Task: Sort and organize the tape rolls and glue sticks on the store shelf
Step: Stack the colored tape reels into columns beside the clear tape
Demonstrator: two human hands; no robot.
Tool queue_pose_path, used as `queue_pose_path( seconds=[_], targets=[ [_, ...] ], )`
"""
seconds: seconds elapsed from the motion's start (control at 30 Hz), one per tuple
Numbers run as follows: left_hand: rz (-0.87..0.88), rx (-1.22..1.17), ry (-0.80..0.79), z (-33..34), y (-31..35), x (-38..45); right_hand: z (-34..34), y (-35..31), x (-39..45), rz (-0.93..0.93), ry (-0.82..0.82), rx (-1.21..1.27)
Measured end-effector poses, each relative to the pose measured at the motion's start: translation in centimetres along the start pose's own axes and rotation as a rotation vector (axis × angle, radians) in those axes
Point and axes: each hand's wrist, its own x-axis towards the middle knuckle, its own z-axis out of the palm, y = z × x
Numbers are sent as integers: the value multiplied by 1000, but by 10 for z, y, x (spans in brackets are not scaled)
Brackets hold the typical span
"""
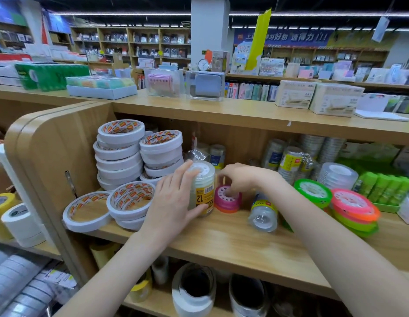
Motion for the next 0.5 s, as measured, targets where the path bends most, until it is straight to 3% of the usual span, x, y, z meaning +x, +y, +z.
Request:
queue_pose_path(
  seconds=[0.13,0.37,0.5],
  targets=[
    [1,12,-19,3,3,5,-16,11,-26,-22,202,168],
    [5,124,59,14,27,12,-42,50,-96,130,473,476],
    [143,-64,143,18,60,23,-50,80,-145,257,598,695]
  ],
)
